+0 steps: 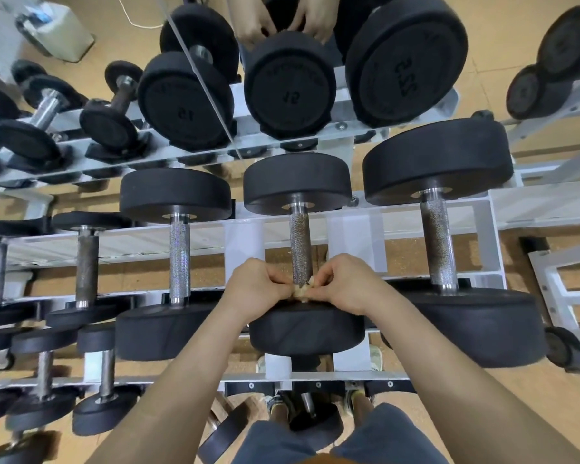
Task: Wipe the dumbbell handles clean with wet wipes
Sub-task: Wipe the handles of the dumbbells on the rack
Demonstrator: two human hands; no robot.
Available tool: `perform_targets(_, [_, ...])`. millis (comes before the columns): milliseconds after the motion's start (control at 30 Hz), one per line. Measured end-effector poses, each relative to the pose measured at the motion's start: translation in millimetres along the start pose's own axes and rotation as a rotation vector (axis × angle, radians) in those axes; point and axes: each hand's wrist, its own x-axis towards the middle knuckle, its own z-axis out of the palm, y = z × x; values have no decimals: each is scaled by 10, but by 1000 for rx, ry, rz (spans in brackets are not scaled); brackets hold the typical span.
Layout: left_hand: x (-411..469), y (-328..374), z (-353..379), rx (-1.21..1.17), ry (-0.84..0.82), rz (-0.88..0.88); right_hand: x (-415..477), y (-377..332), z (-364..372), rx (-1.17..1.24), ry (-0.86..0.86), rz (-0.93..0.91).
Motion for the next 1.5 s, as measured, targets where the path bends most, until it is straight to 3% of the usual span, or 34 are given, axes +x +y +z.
perform_targets(133, [13, -30, -3, -37, -51, -4, 75, 16, 45, 90, 103, 13])
perform_targets(233, [67, 83, -24, 35, 83, 61, 131, 32, 116, 174, 278, -50])
perform_targets(367, [189, 182, -38, -362, 270, 55, 288, -58, 98, 357, 434, -67])
perform_targets(433, [163, 156, -7, -390, 235, 47, 258, -37, 81, 311, 354, -71])
perform_targets(533, [45, 72, 34, -90, 116, 46, 90, 58, 84, 144, 121, -29])
perform_targets(633, [-7, 61, 41, 31, 107, 85, 116, 42, 73, 74, 175, -33])
perform_targets(800, [273, 386, -28, -367, 424, 42, 493, -239, -5, 458, 571, -76])
perform_targets(867, [425, 466, 3, -566, 537, 1, 569, -302, 29, 607, 668, -34])
perform_targets(967, [473, 448, 74, -780, 551, -27, 547, -322, 144, 702, 704, -13])
perform_targets(1033, [409, 459, 116, -601, 562, 87, 513, -327, 211, 573, 704, -92])
perform_targets(1167, [415, 499, 112, 189, 682, 679, 484, -263, 220, 338, 669, -194])
perform_targets(1267, [626, 371, 54, 479, 578, 855, 488, -166, 197, 515, 521, -114])
perform_targets(1333, [601, 323, 24, 492, 577, 814, 467, -176, 165, 798, 472, -42])
perform_targets(1400, [463, 363, -16, 366, 586, 715, 465, -229, 151, 925, 515, -39])
perform_targets(1500, [396, 318, -58, -6, 490, 268, 428, -331, 174, 637, 689, -113])
